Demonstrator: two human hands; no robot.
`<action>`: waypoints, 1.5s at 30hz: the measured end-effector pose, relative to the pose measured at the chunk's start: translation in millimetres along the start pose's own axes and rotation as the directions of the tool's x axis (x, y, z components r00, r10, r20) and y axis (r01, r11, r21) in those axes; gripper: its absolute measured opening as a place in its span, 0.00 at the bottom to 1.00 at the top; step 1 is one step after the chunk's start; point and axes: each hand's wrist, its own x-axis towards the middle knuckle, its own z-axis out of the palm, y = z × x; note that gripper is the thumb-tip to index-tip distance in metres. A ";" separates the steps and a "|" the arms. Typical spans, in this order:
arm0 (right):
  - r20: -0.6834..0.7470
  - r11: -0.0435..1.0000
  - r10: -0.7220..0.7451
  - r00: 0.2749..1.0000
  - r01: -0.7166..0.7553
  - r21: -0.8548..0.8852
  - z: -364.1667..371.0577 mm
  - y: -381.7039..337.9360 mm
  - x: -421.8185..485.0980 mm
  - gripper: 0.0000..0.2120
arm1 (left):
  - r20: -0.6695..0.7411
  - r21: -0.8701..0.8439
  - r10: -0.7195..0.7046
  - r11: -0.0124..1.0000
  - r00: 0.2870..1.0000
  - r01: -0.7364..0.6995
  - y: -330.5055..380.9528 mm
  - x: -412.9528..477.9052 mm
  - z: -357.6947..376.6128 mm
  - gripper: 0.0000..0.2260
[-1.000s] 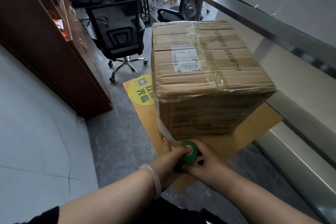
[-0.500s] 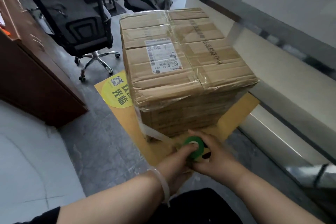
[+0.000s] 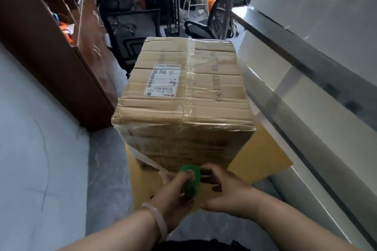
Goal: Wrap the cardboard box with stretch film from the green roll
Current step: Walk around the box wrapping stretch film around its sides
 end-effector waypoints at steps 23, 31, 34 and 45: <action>0.383 0.938 -0.126 0.915 0.235 -0.254 -98.7 31.0 2.6 0.37 | -0.135 -0.299 0.102 0.944 0.986 -0.138 -61.6 30.1 64.6 0.46; 0.501 0.944 -0.150 0.853 0.273 -0.182 -115.6 30.4 18.6 0.40 | -0.083 -0.277 0.142 0.947 0.986 -0.159 -47.7 45.8 73.2 0.31; 0.544 0.911 -0.167 0.822 0.341 -0.234 -120.9 29.6 26.3 0.43 | -0.106 -0.330 0.183 0.921 0.977 -0.208 -45.9 39.9 82.7 0.22; 0.786 0.888 -0.160 0.597 0.435 -0.150 -152.0 32.9 49.8 0.40 | -0.514 -0.508 0.332 0.626 0.791 -0.592 -83.8 49.6 137.0 0.35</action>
